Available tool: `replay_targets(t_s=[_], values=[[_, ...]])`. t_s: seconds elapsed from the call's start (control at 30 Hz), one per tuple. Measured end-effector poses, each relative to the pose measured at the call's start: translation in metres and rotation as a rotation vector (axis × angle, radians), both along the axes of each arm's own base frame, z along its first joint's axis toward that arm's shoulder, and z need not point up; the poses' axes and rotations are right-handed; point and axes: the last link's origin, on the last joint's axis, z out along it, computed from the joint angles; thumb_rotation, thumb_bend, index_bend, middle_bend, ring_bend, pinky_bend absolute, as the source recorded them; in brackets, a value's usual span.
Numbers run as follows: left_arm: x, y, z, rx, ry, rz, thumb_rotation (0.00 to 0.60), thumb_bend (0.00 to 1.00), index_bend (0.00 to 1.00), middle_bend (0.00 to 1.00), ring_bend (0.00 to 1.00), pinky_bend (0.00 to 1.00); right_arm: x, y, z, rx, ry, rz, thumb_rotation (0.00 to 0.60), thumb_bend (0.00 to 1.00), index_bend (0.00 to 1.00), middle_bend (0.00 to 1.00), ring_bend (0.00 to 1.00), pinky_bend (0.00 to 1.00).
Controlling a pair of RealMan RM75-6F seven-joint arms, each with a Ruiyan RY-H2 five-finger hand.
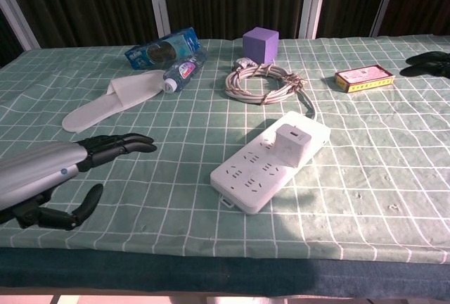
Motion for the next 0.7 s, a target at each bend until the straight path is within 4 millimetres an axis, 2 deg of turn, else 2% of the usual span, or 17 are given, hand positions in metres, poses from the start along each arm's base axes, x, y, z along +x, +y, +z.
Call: replay_targets(t_s=[0.2,0.43,0.7], values=[[0.027,0.012,-0.039,-0.017,-0.011,-0.010,0.600,0.84,0.00,0.00,0.00,0.07,0.027,-0.021,-0.026,0.073,0.021,0.044,0.600,0.16,0.00,0.00,0.00,0.00],[0.059,0.020,-0.074,-0.020,-0.031,-0.051,0.600,0.85,0.00,0.00,0.00,0.06,0.049,-0.042,-0.051,0.125,0.015,0.036,0.600,0.16,0.00,0.00,0.00,0.00],[0.087,0.019,-0.107,-0.031,-0.013,-0.124,0.600,0.85,0.00,0.00,0.00,0.06,0.063,-0.058,-0.065,0.139,0.017,0.051,0.600,0.16,0.00,0.00,0.00,0.00]])
